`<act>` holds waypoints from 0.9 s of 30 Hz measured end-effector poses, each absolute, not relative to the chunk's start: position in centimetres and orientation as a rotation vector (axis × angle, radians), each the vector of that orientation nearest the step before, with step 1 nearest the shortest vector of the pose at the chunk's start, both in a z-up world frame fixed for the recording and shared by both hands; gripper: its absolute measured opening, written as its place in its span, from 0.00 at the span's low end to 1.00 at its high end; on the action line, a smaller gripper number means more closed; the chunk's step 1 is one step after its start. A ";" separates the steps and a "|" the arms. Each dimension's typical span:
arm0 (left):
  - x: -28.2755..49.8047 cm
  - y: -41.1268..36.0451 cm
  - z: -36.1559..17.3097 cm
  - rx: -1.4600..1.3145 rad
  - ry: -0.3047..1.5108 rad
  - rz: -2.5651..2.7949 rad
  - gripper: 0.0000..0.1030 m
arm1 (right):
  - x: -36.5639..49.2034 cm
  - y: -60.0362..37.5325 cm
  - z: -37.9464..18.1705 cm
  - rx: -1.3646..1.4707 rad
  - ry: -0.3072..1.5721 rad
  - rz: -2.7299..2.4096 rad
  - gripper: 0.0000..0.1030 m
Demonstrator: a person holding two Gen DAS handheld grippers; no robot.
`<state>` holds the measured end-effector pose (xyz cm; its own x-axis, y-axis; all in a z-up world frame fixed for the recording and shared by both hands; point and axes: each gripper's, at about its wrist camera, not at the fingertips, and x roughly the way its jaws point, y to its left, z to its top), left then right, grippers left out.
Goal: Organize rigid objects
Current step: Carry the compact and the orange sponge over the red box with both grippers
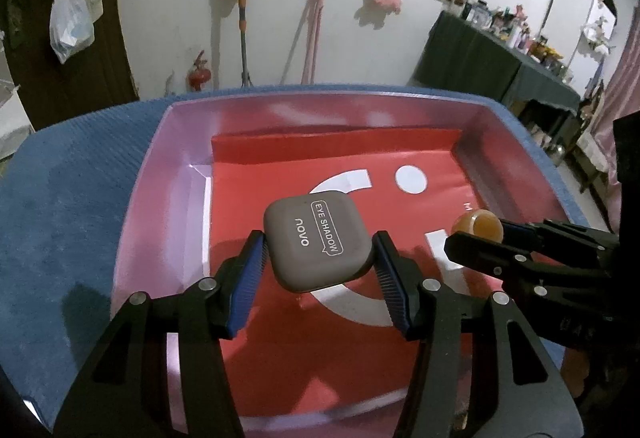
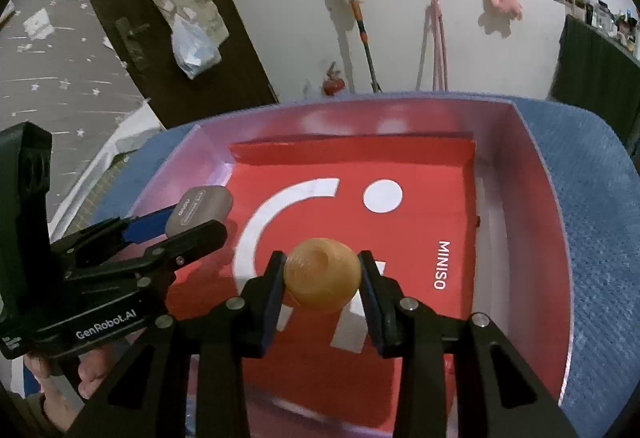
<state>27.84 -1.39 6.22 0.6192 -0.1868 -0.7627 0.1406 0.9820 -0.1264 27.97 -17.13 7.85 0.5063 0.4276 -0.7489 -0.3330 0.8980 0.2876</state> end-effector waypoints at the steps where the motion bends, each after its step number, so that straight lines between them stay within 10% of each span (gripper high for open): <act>1: 28.2 -1.4 5.9 -0.057 0.895 -0.186 0.51 | 28.3 -17.1 7.5 0.111 0.945 0.456 0.37; 27: 30.2 -0.7 2.7 -0.053 1.047 -0.118 0.51 | 31.3 -17.3 5.2 0.074 1.083 0.374 0.38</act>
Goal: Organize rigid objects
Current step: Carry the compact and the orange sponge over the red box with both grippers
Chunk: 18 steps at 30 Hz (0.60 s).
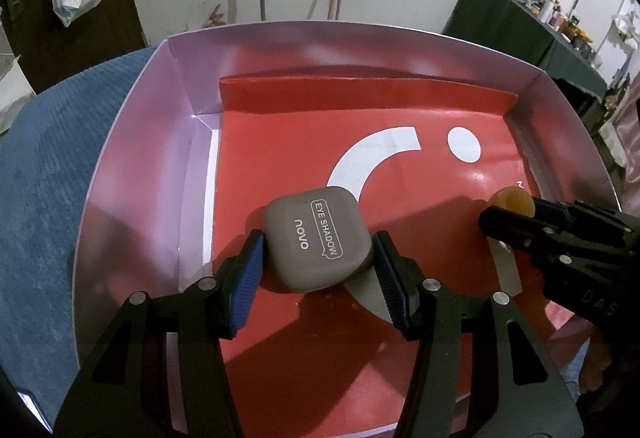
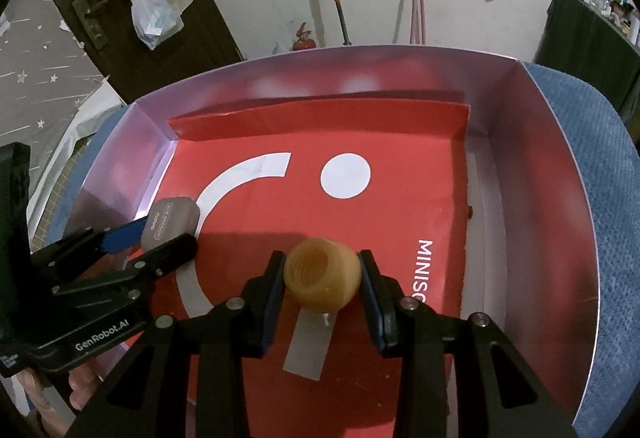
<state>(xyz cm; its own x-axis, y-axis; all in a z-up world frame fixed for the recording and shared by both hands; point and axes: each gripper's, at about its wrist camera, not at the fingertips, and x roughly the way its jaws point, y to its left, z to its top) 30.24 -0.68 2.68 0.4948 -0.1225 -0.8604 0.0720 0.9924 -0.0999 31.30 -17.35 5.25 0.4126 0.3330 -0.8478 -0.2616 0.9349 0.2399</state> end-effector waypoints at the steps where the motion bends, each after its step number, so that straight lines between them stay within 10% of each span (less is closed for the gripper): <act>1: 30.5 -0.8 2.7 -0.054 1.047 -0.118 0.51 | 31.3 -17.3 5.2 0.074 1.083 0.374 0.38; 18: 30.5 -0.2 2.7 -0.074 1.049 -0.119 0.52 | 31.5 -17.8 5.3 0.098 1.082 0.383 0.38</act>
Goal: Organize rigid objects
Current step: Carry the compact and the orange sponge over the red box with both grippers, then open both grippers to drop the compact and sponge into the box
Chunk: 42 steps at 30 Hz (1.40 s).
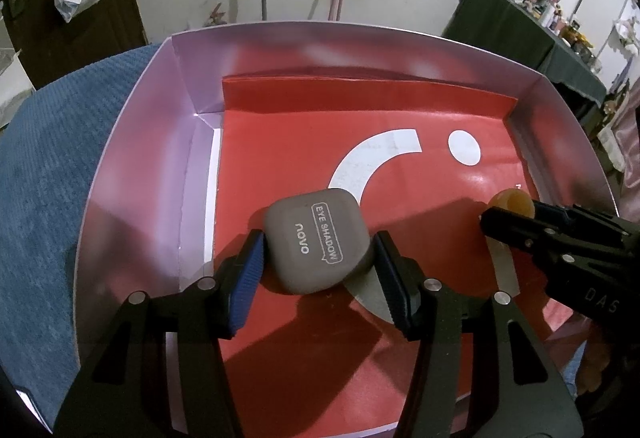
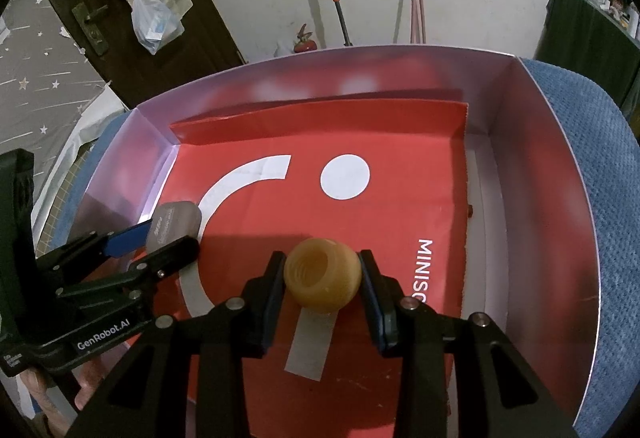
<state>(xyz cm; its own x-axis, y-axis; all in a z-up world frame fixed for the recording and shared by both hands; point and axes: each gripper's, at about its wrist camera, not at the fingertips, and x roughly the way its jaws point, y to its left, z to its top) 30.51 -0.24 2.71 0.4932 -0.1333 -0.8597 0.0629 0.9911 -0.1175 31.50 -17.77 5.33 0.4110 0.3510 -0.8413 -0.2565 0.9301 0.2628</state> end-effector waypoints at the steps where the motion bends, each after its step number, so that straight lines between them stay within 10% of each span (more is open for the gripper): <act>1: 30.5 -0.2 2.7 -0.072 1.051 -0.116 0.52 | 31.5 -17.8 5.3 0.099 1.082 0.384 0.38; 42: 23.6 0.4 7.7 -0.059 0.876 -0.076 0.95 | 23.3 -19.9 12.2 0.176 0.845 0.469 0.91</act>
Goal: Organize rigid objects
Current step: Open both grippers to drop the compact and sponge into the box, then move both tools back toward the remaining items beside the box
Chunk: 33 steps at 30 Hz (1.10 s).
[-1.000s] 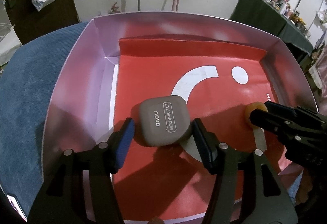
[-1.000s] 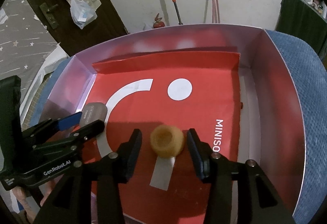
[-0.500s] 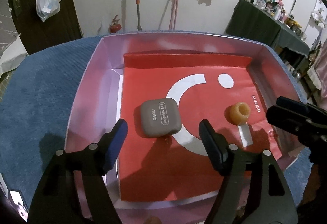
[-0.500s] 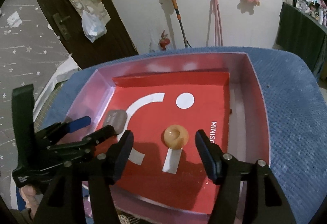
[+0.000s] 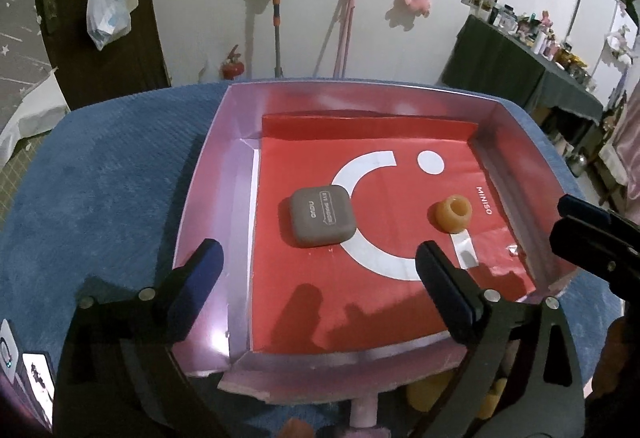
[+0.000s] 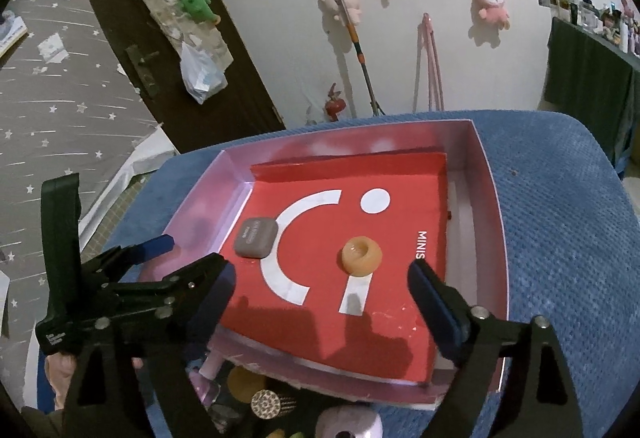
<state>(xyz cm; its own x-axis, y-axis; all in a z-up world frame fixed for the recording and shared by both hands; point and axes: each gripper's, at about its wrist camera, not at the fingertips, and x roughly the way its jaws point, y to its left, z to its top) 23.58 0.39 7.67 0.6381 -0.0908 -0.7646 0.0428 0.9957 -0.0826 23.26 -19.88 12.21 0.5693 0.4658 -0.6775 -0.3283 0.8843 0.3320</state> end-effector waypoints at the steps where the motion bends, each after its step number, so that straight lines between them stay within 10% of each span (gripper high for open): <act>1: 23.3 0.4 7.8 -0.056 0.868 -0.074 0.95 | 23.0 -19.9 12.3 0.176 0.838 0.472 0.93; 33: 15.1 1.2 9.1 -0.074 0.714 -0.047 1.00 | 13.1 -19.4 13.6 0.076 0.550 0.490 1.00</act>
